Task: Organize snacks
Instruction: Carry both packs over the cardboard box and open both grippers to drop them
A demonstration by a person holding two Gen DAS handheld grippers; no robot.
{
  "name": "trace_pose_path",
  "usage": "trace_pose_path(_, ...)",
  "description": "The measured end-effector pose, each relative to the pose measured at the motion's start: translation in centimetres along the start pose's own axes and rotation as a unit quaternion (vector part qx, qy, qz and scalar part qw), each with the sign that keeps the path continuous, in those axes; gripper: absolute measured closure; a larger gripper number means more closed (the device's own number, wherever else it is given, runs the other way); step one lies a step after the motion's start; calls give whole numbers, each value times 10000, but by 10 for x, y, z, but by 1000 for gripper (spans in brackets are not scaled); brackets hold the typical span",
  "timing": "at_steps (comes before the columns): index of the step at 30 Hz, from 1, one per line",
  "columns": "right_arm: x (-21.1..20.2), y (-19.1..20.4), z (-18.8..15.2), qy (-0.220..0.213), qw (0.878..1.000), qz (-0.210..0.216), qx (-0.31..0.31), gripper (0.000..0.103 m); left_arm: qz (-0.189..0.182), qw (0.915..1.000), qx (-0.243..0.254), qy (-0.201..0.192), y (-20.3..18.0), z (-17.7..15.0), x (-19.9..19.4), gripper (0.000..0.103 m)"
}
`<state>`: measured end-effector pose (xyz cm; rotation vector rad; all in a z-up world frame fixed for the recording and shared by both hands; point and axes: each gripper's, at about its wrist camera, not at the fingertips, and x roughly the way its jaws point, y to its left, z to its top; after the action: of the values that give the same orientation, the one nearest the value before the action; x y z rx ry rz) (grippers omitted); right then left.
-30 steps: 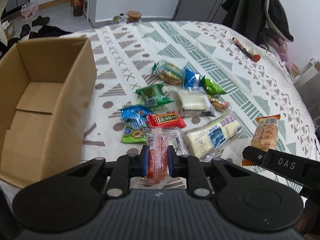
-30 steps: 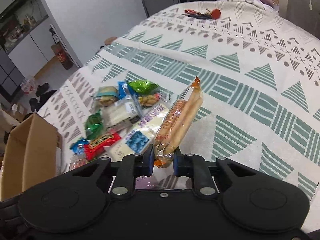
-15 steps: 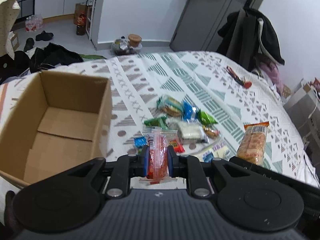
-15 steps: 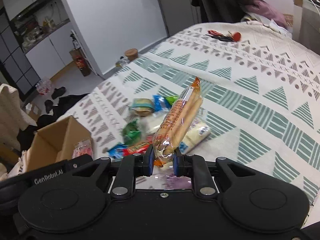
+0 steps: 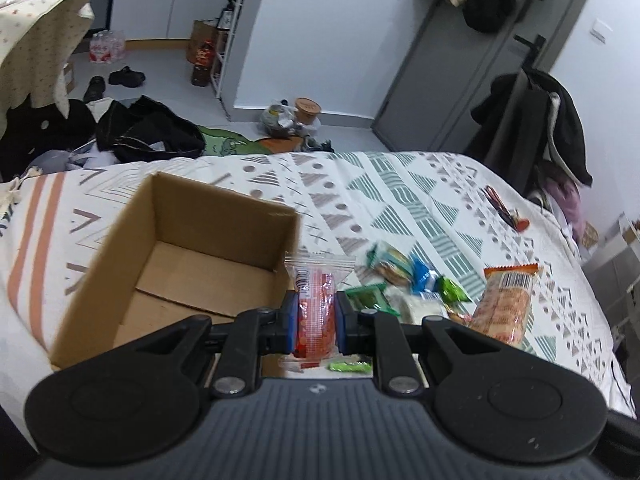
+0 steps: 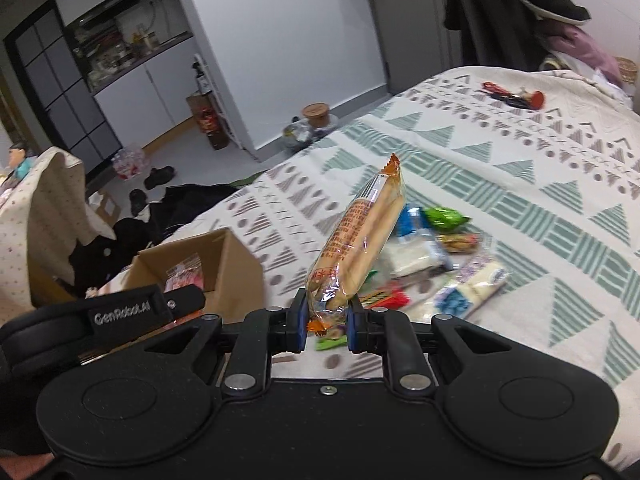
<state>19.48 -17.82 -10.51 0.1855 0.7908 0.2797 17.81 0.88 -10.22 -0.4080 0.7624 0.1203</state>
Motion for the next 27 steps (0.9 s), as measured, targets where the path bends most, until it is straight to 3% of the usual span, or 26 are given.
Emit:
trace_pose_path(23,42,91,1,256,9968,557,-507,85,388,9967,-689,-166,84,31,-1,85)
trace_pose_path(27,50,102,-1,348,9955,635,-606,85,321,9957,-859,-125,98,34,6,85)
